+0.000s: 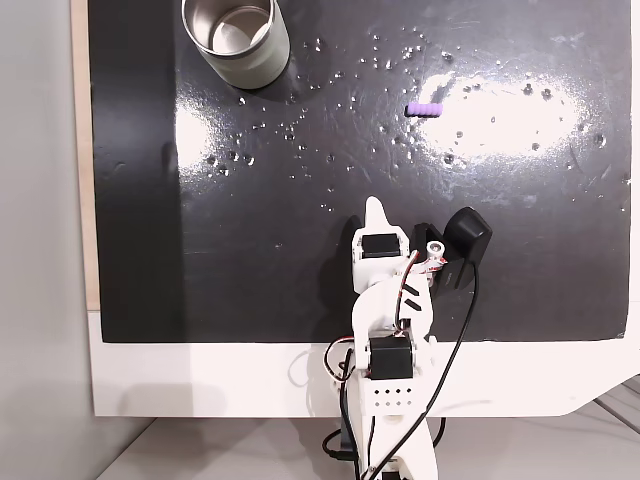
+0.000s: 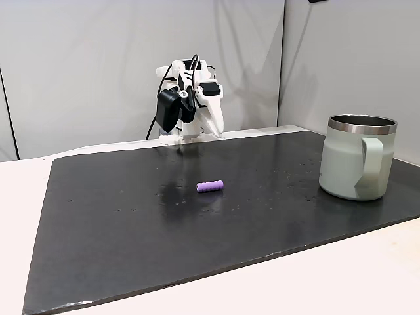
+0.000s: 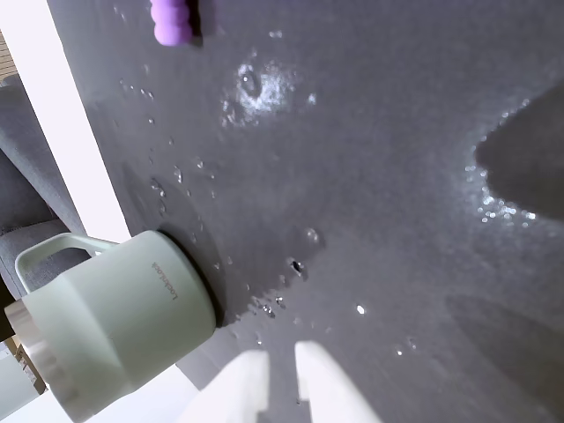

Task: Grasp a pengrip and put it in the cup.

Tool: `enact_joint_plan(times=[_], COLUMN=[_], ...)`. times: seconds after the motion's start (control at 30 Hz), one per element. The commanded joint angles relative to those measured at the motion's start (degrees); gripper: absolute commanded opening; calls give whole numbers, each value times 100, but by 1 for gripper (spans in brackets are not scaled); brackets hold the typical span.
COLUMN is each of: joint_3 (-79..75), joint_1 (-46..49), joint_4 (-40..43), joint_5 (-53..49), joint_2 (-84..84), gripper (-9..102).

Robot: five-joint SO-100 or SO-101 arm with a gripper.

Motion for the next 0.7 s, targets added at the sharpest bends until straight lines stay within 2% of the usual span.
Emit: enact_joint_plan(times=[0.0, 0.3, 0.4, 0.67], joint_3=[-44, -475, -1283, -4201], joint_1=[-62, -18, -44, 211], joint_4=[26, 35, 193, 475], joint_5=[-79, -352, -448, -519], joint_2=[97, 88, -448, -3182], gripper=[0, 0, 0, 0])
